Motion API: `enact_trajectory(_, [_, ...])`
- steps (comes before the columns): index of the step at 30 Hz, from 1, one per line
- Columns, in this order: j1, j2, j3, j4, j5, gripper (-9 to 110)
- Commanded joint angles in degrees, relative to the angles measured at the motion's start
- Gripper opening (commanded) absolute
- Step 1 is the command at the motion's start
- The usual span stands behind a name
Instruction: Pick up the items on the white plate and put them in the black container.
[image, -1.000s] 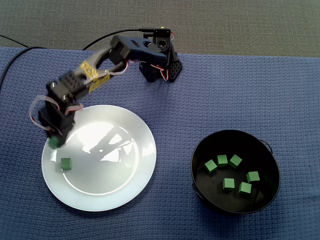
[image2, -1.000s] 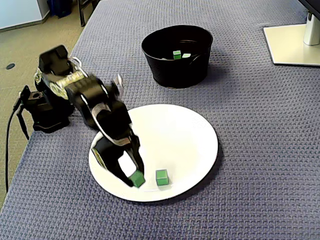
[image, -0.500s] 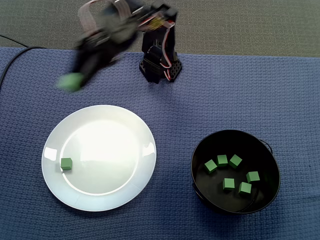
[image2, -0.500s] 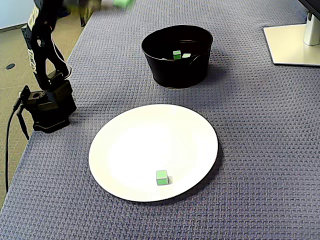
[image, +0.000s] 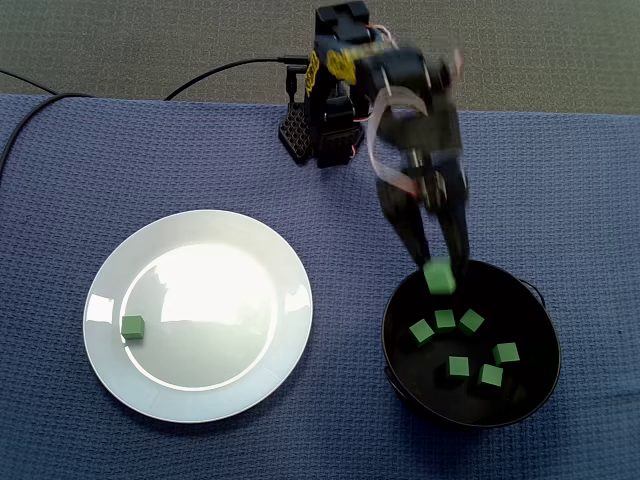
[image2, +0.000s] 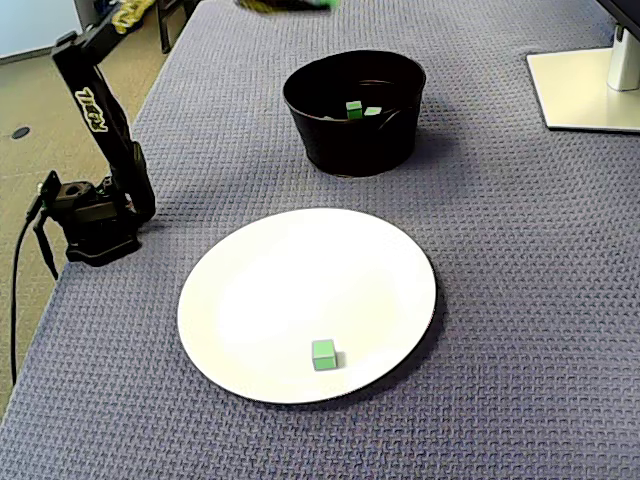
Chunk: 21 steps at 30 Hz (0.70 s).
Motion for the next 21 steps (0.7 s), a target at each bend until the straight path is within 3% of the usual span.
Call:
enact_trajectory(1, [-4.4,-4.1,9.8,-7.4,5.2,0])
enact_trajectory(3, [-5.1,-7.1,14.2,-12.3,6.0,2])
enact_trajectory(6, [-5.8,-10.5,14.8,-11.8,6.8,25])
enact_trajectory(8, [-5.8,-11.0,13.8,-10.3,7.8,34])
enact_trajectory(14, [-3.1,-8.5,6.2,-1.1,3.7,40])
enact_trajectory(21, [10.4,3.3,-12.3,12.9,-16.6,36])
